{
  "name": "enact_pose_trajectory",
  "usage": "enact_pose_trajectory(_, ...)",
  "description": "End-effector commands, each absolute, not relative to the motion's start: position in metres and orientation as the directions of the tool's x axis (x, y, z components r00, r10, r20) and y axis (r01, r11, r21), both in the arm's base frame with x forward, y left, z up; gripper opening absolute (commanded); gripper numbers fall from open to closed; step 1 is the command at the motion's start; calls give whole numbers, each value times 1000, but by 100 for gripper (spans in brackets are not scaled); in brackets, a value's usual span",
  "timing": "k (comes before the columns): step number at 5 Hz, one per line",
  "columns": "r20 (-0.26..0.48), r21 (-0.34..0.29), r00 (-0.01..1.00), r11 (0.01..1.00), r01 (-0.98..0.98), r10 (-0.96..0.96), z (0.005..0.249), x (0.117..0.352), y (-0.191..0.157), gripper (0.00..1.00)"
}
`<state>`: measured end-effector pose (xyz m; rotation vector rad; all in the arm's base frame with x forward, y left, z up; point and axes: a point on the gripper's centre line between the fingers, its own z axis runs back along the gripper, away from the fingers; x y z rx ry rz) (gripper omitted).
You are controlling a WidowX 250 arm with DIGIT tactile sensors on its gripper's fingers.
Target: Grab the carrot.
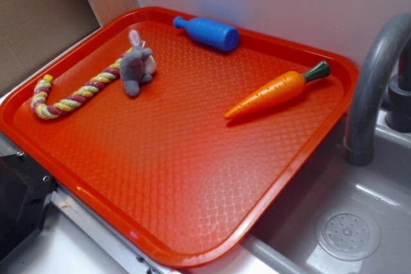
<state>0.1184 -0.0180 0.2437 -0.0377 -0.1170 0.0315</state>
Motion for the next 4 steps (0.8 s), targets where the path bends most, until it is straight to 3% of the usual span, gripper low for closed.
enact_pose_trajectory(1,116,-39,993,999,-29,34,244,118,-18,100)
enact_pose_trajectory(2,187,-134,982,991,17,9,224,156,-31,100)
enact_pose_trajectory(3,228,-139,974,990,22,10,216,179,-42,100)
enact_pose_trajectory(4,286,-184,958,980,72,-17,193,217,-66,100)
